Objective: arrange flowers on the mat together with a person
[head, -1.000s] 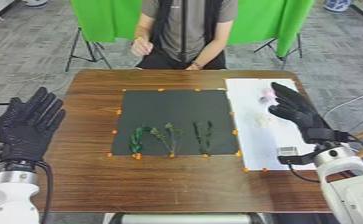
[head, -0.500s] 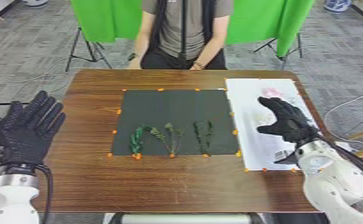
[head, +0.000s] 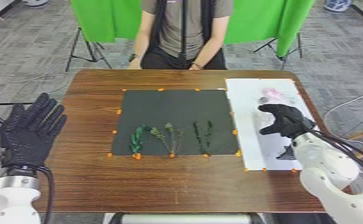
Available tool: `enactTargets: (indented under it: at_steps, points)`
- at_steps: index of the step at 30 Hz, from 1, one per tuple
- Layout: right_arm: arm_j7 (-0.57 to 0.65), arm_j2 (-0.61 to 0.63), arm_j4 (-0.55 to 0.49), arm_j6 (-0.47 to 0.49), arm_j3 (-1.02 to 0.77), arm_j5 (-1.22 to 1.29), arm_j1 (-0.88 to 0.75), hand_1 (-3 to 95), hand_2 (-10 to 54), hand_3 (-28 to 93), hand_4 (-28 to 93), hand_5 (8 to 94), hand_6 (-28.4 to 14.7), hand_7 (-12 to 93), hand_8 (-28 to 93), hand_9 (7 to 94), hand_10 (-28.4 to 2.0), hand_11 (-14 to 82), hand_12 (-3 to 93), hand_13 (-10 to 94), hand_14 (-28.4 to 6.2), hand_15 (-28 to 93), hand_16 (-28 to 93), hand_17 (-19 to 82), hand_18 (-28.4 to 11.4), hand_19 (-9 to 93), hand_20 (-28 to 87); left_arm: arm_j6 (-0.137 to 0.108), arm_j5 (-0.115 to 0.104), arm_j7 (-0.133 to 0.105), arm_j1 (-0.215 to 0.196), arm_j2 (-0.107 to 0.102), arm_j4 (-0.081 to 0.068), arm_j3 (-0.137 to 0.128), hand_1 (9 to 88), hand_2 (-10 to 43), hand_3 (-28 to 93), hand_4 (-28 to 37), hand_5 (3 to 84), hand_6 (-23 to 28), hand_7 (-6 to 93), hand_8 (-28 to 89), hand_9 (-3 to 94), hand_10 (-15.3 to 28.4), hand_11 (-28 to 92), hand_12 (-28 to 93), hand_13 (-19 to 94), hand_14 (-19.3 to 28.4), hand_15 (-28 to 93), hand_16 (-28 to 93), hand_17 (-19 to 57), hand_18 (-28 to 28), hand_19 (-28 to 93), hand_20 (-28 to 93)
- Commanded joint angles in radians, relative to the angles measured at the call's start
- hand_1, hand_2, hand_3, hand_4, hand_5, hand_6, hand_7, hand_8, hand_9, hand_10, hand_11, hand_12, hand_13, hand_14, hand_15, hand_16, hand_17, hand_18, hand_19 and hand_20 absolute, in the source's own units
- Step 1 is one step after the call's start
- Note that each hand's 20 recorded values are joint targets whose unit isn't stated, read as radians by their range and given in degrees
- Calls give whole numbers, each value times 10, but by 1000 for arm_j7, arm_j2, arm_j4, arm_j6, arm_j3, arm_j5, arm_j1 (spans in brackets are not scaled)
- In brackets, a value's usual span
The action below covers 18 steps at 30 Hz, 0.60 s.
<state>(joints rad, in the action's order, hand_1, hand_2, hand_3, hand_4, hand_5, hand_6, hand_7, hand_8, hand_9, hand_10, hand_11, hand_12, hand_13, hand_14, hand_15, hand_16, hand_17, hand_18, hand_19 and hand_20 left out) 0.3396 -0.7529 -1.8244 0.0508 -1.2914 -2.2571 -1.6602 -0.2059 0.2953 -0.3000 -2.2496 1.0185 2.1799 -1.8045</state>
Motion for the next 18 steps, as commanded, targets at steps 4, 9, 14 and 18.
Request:
enactTargets:
  at_steps: [4, 9, 14, 18]
  points:
    - [28, 59, 35, -49, 81, -36, 51, 690, -95, 397, -279, 476, 60, 230, -147, 547, -63, 143, 204, 415, -63, 264, 333, 204, -105, 430, 315, -7, -3, 19, 3, 3, -14, 22, 267, 114, 680, -283, 410, 76, 111, -96, 315, 121, 152, 61, 208, 115, 183, -62, -59, 107, 240, 87]
    - [43, 55, 32, -61, 91, -33, 37, 651, -95, 538, -282, 528, 67, 311, -187, 616, -52, 171, 338, 497, -24, 434, 451, 203, -134, 585, 338, -10, -7, 24, 2, 3, -16, 21, 268, 115, 680, -283, 410, 76, 113, -97, 318, 122, 156, 61, 208, 115, 183, -61, -59, 108, 240, 87]
    - [48, 60, 31, -144, 115, -44, 37, 650, -95, 556, -283, 554, 68, 451, -100, 687, -36, 169, 469, 522, -22, 463, 511, 213, -134, 595, 347, -12, -11, 19, -4, 3, -14, 17, 268, 116, 679, -283, 411, 76, 113, -98, 318, 122, 156, 59, 208, 115, 185, -61, -60, 108, 242, 87]
    - [51, 70, -2, -193, 115, -52, 41, 637, -93, 592, -283, 568, 70, 477, -106, 707, -33, 165, 483, 533, -22, 457, 519, 219, -135, 586, 341, -8, -18, 19, -7, 9, -12, 22, 270, 116, 677, -283, 411, 77, 113, -98, 320, 123, 156, 59, 208, 115, 184, -62, -60, 109, 244, 87]
